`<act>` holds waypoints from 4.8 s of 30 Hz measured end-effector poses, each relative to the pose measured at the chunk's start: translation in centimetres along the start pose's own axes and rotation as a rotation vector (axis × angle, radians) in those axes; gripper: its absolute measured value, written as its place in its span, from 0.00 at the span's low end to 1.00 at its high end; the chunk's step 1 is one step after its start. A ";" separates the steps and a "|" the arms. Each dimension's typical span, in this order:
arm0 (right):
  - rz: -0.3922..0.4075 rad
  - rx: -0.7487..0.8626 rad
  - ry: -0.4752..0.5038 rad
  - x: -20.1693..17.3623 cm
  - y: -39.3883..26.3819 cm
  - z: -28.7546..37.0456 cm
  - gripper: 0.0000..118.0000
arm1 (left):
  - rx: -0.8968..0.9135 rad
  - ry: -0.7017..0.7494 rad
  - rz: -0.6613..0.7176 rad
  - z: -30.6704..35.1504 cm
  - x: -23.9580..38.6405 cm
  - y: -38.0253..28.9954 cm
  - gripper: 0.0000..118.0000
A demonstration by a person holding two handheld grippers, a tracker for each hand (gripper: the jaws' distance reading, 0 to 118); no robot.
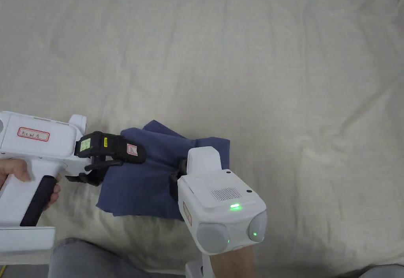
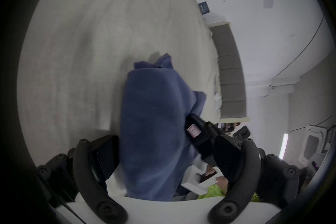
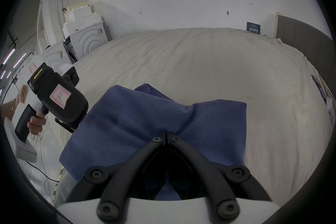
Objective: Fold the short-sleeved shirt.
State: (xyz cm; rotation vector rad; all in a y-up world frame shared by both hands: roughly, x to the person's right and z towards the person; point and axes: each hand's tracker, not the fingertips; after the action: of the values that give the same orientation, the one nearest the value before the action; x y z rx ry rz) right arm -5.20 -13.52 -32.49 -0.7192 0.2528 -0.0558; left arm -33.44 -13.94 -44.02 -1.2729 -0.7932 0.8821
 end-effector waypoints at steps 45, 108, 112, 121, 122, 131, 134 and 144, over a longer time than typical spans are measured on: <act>-0.080 0.326 -0.183 11.8 11.8 19.4 0.00 | 0.445 1.658 0.021 25.0 -1.3 6.8 0.27; 0.010 0.518 -0.308 17.6 4.8 24.4 0.00 | 1.070 0.800 -0.854 -8.8 22.3 -16.7 0.00; 0.005 0.513 -0.307 17.4 4.5 24.7 0.00 | 1.054 0.806 -0.849 -9.1 21.9 -17.0 0.00; -0.006 0.506 -0.305 17.3 4.1 24.7 0.00 | 1.036 0.806 -0.852 -9.6 21.4 -17.5 0.00; -0.006 0.505 -0.304 17.3 4.1 24.7 0.00 | 1.034 0.806 -0.853 -9.6 21.4 -17.6 0.00; -0.004 0.506 -0.299 17.2 4.0 24.3 0.00 | 1.030 0.812 -0.866 -9.7 21.4 -17.6 0.00; 0.002 0.506 -0.298 16.8 4.1 24.6 0.00 | 1.033 0.814 -0.869 -9.7 21.5 -17.6 0.00; 0.007 0.516 -0.301 16.8 4.1 24.8 0.00 | 1.038 0.814 -0.878 -9.9 21.6 -17.7 0.00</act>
State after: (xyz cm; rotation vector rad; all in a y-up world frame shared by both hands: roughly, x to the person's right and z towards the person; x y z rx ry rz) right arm 17.10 3.25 -20.75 -0.2067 -0.0508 -0.0040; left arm -12.91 -0.46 -27.41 -0.1925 -0.0973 -0.0489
